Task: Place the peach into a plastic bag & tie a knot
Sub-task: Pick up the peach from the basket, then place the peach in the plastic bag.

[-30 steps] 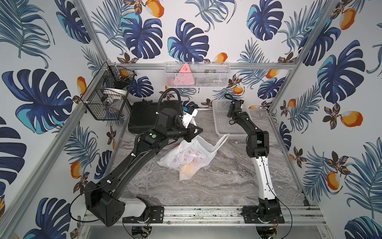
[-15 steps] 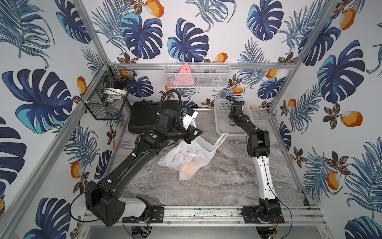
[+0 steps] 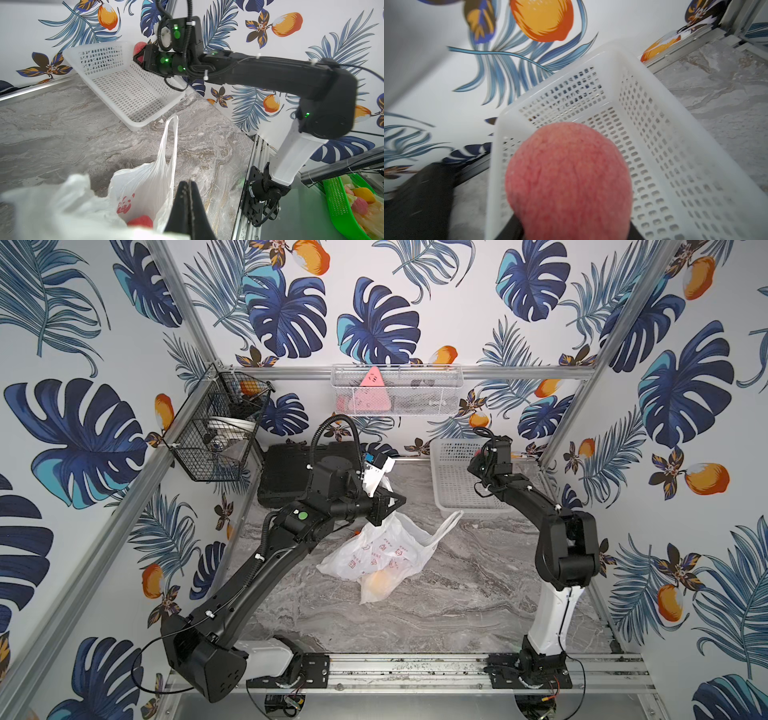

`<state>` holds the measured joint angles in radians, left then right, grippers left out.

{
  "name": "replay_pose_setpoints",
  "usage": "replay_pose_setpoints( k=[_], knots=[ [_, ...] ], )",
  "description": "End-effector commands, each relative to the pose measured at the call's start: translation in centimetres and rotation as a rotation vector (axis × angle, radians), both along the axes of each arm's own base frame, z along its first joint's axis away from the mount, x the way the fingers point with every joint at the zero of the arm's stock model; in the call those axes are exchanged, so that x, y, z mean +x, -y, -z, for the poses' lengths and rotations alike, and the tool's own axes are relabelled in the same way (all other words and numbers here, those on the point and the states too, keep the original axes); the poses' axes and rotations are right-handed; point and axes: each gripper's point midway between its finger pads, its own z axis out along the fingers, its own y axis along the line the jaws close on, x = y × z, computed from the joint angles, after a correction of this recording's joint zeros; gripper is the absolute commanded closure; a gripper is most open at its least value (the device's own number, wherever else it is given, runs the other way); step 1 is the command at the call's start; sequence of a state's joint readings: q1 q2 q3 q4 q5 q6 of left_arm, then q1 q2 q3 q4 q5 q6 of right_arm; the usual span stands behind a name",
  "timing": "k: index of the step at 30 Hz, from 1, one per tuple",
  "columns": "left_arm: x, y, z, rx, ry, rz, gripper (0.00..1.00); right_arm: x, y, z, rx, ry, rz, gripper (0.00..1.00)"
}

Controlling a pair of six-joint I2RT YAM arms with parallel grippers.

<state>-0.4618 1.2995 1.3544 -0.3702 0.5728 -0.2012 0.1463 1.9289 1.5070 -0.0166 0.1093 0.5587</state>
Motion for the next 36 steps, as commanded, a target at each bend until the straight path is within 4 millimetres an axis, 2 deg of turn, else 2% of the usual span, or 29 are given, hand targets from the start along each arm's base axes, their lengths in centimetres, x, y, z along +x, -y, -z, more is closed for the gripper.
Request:
replay_pose_setpoints(
  k=[1, 6, 8, 12, 17, 23, 26, 29, 31, 32, 34, 36],
  knots=[
    [-0.3, -0.1, -0.3, 0.018, 0.019, 0.011, 1.0, -3.7, -3.0, -2.6, 0.2, -0.001, -0.094, 0.69],
    [-0.7, -0.1, -0.2, 0.031, 0.011, 0.034, 1.0, -11.6, -8.6, -7.7, 0.258, -0.025, -0.383, 0.7],
    [-0.9, 0.0, -0.3, 0.027, 0.01, 0.045, 1.0, -15.2, -11.2, -9.0, 0.262, -0.066, -0.536, 0.69],
    [-1.3, 0.7, -0.6, -0.001, -0.007, 0.086, 1.0, -22.8, -16.6, -8.7, 0.299, -0.191, -0.825, 0.67],
    [-2.4, 1.8, -1.7, -0.011, 0.009, 0.152, 1.0, -28.2, -21.6, -8.1, 0.382, -0.268, -1.063, 0.67],
    [-3.9, 3.0, -2.3, -0.017, 0.024, 0.217, 1.0, -30.4, -26.0, -6.1, 0.471, -0.372, -1.237, 0.68],
    [-3.6, 3.0, -2.4, -0.008, 0.036, 0.202, 1.0, -31.9, -27.8, -3.9, 0.457, -0.435, -1.298, 0.68],
    [-3.3, 2.9, -2.5, 0.001, 0.052, 0.187, 1.0, -31.7, -28.1, -0.5, 0.445, -0.525, -1.265, 0.66],
    [-3.3, 2.9, -2.6, -0.002, 0.059, 0.183, 1.0, -31.1, -27.8, 1.2, 0.4, -0.575, -1.218, 0.56],
    [-3.3, 2.9, -2.7, -0.003, 0.062, 0.183, 1.0, -31.0, -27.6, 1.6, 0.382, -0.587, -1.208, 0.55],
    [-3.3, 2.8, -2.7, -0.002, 0.068, 0.18, 1.0, -31.1, -27.4, 1.4, 0.356, -0.587, -1.205, 0.43],
    [-3.2, 2.6, -2.6, 0.01, 0.078, 0.173, 1.0, -31.6, -27.1, 0.8, 0.324, -0.581, -1.218, 0.42]
  ],
)
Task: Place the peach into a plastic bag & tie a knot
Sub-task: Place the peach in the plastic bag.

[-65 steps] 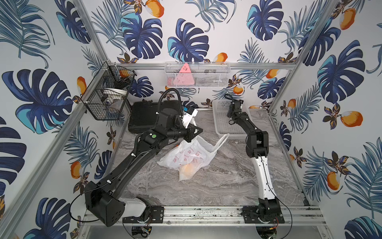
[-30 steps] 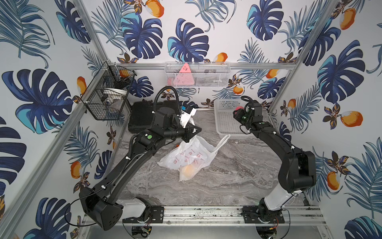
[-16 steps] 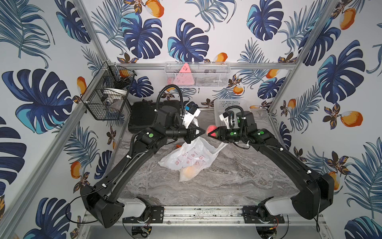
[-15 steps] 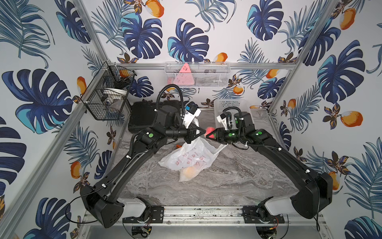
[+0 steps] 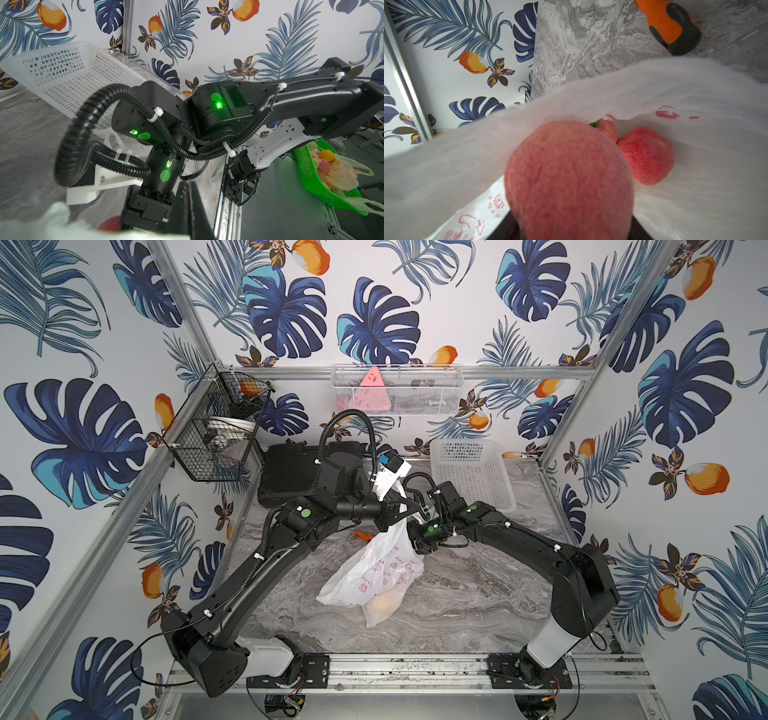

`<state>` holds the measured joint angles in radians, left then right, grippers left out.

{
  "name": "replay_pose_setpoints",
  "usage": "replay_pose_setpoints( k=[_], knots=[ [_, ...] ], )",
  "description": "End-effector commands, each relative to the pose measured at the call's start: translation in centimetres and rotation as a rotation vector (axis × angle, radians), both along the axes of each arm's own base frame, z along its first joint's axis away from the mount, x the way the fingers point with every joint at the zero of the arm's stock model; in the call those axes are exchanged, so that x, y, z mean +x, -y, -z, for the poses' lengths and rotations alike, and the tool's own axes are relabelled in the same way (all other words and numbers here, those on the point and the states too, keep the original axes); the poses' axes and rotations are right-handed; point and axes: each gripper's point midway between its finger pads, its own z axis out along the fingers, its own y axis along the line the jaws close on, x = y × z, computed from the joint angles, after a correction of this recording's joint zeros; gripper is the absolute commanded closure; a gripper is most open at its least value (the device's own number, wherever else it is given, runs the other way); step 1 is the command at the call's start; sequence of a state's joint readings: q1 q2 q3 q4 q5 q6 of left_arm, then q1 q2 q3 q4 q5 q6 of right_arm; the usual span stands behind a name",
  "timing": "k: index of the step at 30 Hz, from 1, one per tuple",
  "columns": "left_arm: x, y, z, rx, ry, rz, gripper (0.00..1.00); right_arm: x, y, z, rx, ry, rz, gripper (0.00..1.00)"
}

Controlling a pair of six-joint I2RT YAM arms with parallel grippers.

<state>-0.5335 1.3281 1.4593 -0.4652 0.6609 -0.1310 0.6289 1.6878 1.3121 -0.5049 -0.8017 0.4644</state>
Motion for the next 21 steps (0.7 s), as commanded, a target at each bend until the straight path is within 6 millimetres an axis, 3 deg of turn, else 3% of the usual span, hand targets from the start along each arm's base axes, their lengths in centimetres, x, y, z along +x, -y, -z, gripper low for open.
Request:
replay_pose_setpoints(
  k=[1, 3, 5, 9, 12, 15, 21],
  knots=[
    [0.1, -0.3, -0.6, 0.005, 0.057, -0.005, 1.0, -1.0, 0.8, -0.6, -0.038, 0.034, -0.034, 0.46],
    [0.2, -0.5, -0.5, 0.018, 0.068, -0.014, 1.0, -2.0, 1.3, -1.2, -0.029, 0.037, -0.059, 0.59],
    [0.2, -0.7, -0.6, 0.024, 0.082, -0.017, 1.0, -3.2, 1.5, -2.1, 0.0, 0.039, -0.079, 0.62],
    [0.2, -0.8, -0.8, 0.013, 0.087, -0.019, 1.0, -5.2, 1.1, -3.8, 0.026, 0.038, -0.127, 0.39],
    [0.2, -0.8, -0.8, 0.007, 0.09, -0.021, 1.0, -5.0, 1.7, -3.7, -0.02, 0.047, -0.106, 0.25],
    [0.1, -1.1, -0.8, 0.015, 0.096, -0.028, 1.0, -3.9, 3.4, -3.9, -0.089, 0.08, -0.028, 0.24],
    [0.2, -1.4, -1.1, 0.007, 0.103, -0.049, 1.0, -1.6, 8.1, -6.7, -0.201, 0.172, 0.227, 0.24]
  ],
)
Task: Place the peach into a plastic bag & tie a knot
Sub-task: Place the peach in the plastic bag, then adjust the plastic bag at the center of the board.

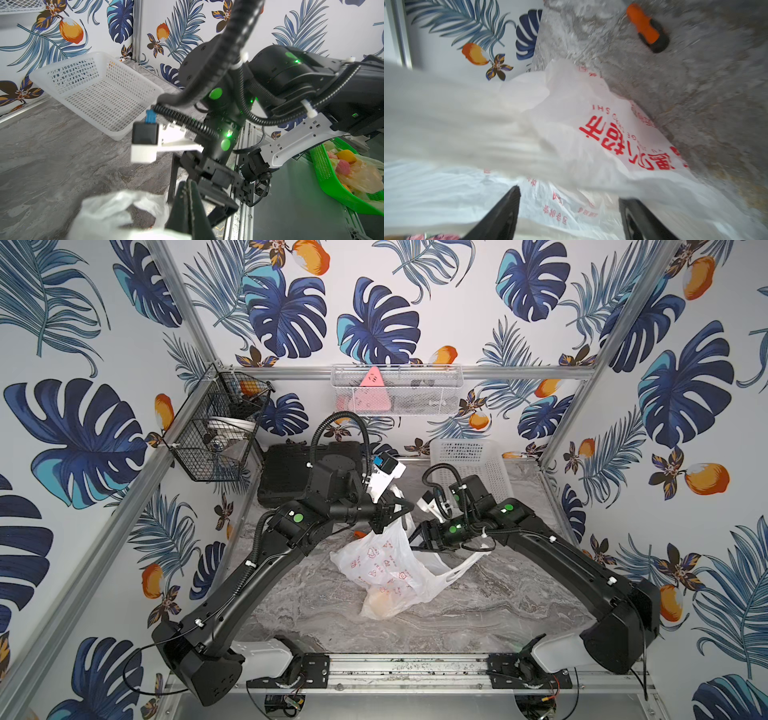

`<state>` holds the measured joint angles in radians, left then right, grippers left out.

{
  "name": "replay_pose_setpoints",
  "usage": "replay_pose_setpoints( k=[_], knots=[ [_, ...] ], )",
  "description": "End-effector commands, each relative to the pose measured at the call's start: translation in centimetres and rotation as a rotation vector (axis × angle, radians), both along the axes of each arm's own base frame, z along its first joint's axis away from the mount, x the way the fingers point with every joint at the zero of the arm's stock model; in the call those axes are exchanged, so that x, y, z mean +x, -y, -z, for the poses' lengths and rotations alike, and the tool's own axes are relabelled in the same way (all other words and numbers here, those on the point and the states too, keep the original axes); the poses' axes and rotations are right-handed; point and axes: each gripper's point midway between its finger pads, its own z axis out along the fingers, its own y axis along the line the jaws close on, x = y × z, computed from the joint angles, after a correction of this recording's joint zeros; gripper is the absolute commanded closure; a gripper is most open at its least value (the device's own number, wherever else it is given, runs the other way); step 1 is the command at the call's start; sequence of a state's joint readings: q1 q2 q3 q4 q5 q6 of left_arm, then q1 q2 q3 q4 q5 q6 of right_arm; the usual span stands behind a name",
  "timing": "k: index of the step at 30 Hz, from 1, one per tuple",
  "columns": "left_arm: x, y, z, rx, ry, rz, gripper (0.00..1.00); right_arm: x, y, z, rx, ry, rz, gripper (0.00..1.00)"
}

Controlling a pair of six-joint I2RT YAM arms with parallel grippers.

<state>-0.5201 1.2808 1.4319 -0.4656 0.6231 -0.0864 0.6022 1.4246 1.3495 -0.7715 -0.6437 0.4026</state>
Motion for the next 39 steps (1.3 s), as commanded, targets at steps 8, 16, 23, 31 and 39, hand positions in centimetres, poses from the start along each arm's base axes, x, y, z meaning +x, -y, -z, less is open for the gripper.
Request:
replay_pose_setpoints(
  k=[8, 16, 23, 31, 39],
  knots=[
    [0.4, -0.5, -1.1, -0.032, 0.046, -0.043, 1.0, 1.3, 17.2, 1.9, -0.637, 0.058, 0.746, 0.13],
    [0.5, -0.3, -0.7, -0.037, 0.035, -0.037, 1.0, 6.2, 15.0, 5.2, -0.408, -0.064, 0.82, 0.15],
    [0.4, -0.3, -0.9, -0.038, 0.035, -0.031, 1.0, 9.9, 12.1, 6.3, -0.303, -0.089, 0.825, 0.2],
    [1.5, -1.7, -1.5, -0.01, 0.07, -0.126, 1.0, 12.6, 14.6, 2.9, -0.371, 0.092, 0.854, 0.78],
    [2.8, -6.6, -3.0, -0.053, 0.08, -0.352, 1.0, 11.4, 14.8, -8.7, -0.277, 0.376, 0.738, 0.94]
  ],
)
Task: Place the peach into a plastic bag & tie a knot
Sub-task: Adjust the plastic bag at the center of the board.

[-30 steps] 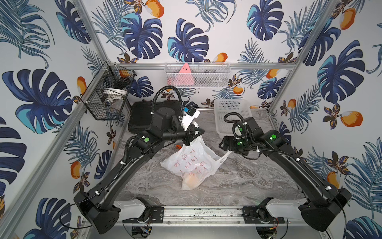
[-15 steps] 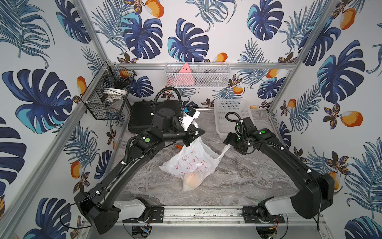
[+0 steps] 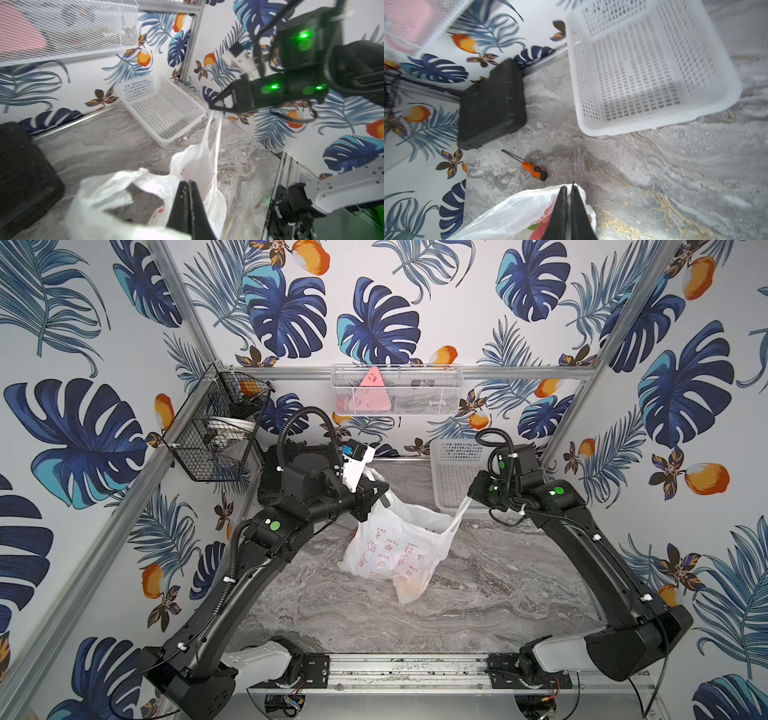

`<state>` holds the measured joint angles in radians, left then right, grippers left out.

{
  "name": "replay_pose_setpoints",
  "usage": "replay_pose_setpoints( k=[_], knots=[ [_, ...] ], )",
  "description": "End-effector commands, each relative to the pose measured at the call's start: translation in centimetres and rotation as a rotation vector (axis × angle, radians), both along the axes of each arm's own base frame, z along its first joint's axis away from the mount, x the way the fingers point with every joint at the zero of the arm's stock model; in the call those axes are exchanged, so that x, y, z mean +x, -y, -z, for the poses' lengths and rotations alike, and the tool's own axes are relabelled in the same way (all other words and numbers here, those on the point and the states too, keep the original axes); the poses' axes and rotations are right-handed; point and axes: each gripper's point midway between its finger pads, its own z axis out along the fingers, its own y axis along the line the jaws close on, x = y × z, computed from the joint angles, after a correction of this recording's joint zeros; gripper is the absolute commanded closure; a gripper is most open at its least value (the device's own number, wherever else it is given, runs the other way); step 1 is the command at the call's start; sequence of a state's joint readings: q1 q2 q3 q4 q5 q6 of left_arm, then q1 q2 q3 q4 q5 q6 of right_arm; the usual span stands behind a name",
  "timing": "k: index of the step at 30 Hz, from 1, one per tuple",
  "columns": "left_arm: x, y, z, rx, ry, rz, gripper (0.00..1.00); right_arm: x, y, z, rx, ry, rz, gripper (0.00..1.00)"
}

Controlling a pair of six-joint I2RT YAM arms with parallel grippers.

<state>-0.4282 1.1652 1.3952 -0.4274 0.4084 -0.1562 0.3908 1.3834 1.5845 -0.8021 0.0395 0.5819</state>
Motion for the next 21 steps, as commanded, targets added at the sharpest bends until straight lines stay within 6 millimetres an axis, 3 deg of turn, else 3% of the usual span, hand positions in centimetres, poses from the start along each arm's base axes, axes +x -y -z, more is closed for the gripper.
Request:
replay_pose_setpoints(
  k=[1, 6, 9, 11, 14, 17, 19, 21],
  knots=[
    [-0.2, -0.2, 0.1, -0.047, -0.018, -0.016, 1.0, -1.8, -0.2, -1.6, -0.036, 0.023, -0.094, 0.95],
    [-1.3, 1.7, 2.6, -0.153, -0.113, 0.059, 1.0, -4.0, -1.8, -6.3, 0.085, 0.127, -0.206, 0.99],
    [-1.5, 2.6, 5.3, -0.114, -0.147, 0.05, 1.0, -4.6, -2.2, -8.6, 0.101, 0.183, -0.252, 0.99],
    [-1.4, 3.3, 7.3, -0.09, -0.179, 0.053, 1.0, -4.6, -2.8, -7.7, 0.096, 0.162, -0.286, 0.99],
    [-1.2, 3.9, 9.5, -0.075, -0.218, 0.047, 1.0, -4.3, -3.2, -3.0, 0.072, 0.033, -0.299, 0.98],
    [-0.7, 3.4, 9.6, -0.056, -0.2, 0.007, 1.0, -4.2, -1.4, 0.5, -0.009, -0.052, -0.23, 0.94],
    [-0.6, 3.3, 9.3, -0.038, -0.181, 0.008, 1.0, -4.0, 0.2, 0.7, -0.075, -0.057, -0.179, 0.9],
    [-0.9, 3.9, 8.8, -0.034, -0.169, 0.054, 1.0, -4.0, 0.5, -0.6, -0.095, -0.019, -0.185, 0.84]
  ],
)
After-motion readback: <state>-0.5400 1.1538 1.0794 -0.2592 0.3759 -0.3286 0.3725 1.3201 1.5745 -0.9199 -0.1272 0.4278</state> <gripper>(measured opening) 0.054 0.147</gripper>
